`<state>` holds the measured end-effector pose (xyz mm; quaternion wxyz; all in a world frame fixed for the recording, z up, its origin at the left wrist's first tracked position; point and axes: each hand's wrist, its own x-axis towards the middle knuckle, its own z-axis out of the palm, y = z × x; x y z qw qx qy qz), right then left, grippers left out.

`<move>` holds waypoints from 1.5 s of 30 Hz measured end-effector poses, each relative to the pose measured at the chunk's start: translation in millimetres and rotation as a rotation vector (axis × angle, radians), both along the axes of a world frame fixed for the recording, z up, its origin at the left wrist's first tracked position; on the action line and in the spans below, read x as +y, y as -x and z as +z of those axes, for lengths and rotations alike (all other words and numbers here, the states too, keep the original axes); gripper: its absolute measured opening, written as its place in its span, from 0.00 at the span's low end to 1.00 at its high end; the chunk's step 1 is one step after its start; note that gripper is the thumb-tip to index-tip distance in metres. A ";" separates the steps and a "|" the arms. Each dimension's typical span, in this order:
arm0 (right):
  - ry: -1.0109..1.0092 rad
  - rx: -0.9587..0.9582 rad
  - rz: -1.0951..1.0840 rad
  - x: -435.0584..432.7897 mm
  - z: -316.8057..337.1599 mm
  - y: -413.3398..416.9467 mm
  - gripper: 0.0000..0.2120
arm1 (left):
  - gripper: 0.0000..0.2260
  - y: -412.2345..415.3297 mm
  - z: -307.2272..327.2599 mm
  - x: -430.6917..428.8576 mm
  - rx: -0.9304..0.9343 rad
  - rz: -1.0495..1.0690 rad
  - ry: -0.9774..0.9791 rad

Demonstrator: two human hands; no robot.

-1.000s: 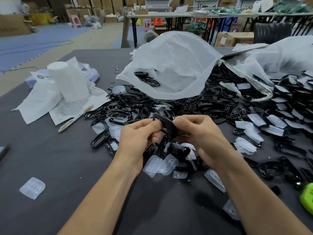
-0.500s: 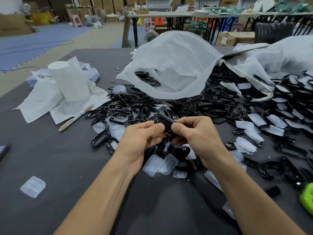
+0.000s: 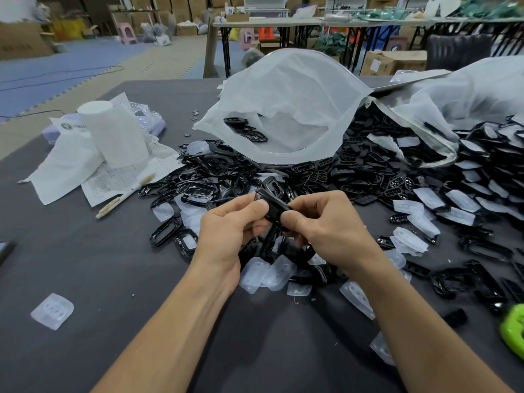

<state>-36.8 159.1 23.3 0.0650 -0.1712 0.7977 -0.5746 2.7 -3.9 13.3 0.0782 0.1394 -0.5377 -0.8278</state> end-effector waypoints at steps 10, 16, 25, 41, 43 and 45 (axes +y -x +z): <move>0.162 -0.134 0.192 7.0 11.9 0.6 0.11 | 0.08 -0.7 -0.4 -5.2 0.148 -0.172 -0.083; 0.158 -0.115 0.137 3.4 6.4 -1.2 0.09 | 0.12 1.6 -0.7 -7.7 0.099 -0.182 -0.039; 0.017 0.261 -0.227 -9.8 -7.5 -9.6 0.06 | 0.10 5.8 -5.8 -0.2 0.025 -0.050 0.138; -0.537 0.271 0.219 -26.1 -3.4 -27.3 0.14 | 0.16 23.9 -21.9 -32.2 -0.071 0.192 0.421; -0.602 0.280 0.263 -28.1 -2.8 -28.0 0.13 | 0.17 24.4 -24.7 -33.1 -0.068 0.171 0.471; -0.571 0.290 0.259 -27.4 -3.2 -26.7 0.09 | 0.19 25.4 -27.5 -33.0 -0.054 0.145 0.504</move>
